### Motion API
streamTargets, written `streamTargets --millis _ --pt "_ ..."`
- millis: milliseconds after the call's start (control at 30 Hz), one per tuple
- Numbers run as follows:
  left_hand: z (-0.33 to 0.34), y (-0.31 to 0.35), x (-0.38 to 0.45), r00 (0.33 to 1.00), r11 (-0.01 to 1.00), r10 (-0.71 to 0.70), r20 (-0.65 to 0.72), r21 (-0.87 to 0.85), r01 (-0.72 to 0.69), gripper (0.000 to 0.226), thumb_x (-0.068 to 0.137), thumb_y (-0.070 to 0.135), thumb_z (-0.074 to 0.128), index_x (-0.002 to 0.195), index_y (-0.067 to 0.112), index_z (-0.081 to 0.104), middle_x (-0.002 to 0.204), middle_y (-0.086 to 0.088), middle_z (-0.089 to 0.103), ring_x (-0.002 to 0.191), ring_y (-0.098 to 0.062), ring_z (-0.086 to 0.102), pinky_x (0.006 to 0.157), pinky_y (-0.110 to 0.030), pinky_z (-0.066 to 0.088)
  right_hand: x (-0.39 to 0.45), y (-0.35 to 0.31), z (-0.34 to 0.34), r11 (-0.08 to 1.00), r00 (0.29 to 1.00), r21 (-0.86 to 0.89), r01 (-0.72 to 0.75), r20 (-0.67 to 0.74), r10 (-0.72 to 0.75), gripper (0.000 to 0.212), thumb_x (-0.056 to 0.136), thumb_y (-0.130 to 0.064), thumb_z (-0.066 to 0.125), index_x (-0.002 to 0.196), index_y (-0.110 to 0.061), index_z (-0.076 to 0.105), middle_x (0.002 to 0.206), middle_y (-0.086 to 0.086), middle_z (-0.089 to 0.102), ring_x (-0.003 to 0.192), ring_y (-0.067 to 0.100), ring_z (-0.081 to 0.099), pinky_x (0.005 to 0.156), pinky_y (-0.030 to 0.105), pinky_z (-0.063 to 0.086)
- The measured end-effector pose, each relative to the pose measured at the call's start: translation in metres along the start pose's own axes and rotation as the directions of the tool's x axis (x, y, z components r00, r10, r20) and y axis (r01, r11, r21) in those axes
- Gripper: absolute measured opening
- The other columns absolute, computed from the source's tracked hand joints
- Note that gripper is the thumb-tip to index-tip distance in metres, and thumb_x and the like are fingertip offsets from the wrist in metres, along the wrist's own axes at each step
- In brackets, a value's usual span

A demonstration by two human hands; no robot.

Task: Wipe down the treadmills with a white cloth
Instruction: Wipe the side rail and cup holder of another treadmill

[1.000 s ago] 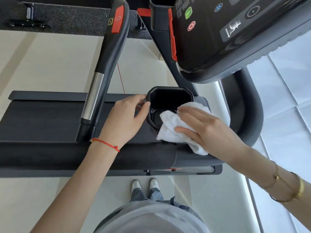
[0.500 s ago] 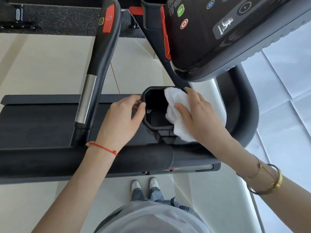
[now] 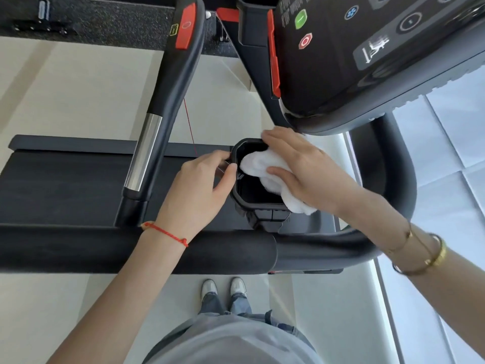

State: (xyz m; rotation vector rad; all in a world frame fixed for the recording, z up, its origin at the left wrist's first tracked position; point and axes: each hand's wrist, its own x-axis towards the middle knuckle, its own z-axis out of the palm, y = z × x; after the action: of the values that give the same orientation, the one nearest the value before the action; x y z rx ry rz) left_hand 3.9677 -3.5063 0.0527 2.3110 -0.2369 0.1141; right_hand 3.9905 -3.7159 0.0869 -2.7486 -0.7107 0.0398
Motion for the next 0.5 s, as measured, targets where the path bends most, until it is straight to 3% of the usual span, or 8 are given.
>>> streamTargets --millis 67,200,333,500 --pt "0.0 0.001 0.0 1.0 1.0 -0.003 0.006 0.001 0.003 0.026 0.097 0.028 0.052 0.116 0.015 0.065 0.1 0.005 0.071 0.091 -0.011 0.066 0.084 -0.039 0.055 0.026 -0.001 -0.003 0.99 0.991 -0.095 0.107 0.088 -0.099 0.053 0.099 -0.018 0.053 0.146 -0.002 0.036 0.151 0.013 0.038 0.139 0.028 0.037 0.112 0.037 0.033" --pt "-0.001 0.001 -0.001 1.0 1.0 -0.009 0.011 -0.003 0.009 0.024 0.098 0.028 0.052 0.114 0.016 0.065 0.1 0.004 0.071 0.091 -0.013 0.067 0.083 -0.041 0.056 0.058 -0.002 -0.008 0.985 0.962 -0.052 0.167 0.227 -0.151 0.052 0.099 -0.022 0.052 0.147 -0.01 0.036 0.148 0.006 0.042 0.127 0.028 0.05 0.102 0.038 0.04" --pt "-0.002 0.0 -0.001 1.0 1.0 -0.019 0.015 -0.007 0.019 0.026 0.097 0.03 0.052 0.115 0.017 0.065 0.101 0.004 0.071 0.094 -0.013 0.067 0.084 -0.041 0.056 0.038 0.002 -0.005 0.987 0.985 -0.085 0.139 0.118 -0.129 0.051 0.097 -0.027 0.055 0.141 -0.006 0.04 0.14 0.009 0.046 0.113 0.029 0.055 0.09 0.034 0.044" --pt "-0.001 0.001 -0.001 1.0 1.0 -0.025 0.016 -0.006 0.025 0.028 0.097 0.03 0.052 0.117 0.016 0.065 0.102 0.005 0.071 0.094 -0.012 0.067 0.085 -0.04 0.056 0.026 0.009 0.002 0.978 0.999 -0.205 0.026 0.03 -0.02 0.045 0.099 -0.035 0.047 0.131 -0.005 0.046 0.12 0.013 0.053 0.101 0.031 0.056 0.078 0.027 0.035"
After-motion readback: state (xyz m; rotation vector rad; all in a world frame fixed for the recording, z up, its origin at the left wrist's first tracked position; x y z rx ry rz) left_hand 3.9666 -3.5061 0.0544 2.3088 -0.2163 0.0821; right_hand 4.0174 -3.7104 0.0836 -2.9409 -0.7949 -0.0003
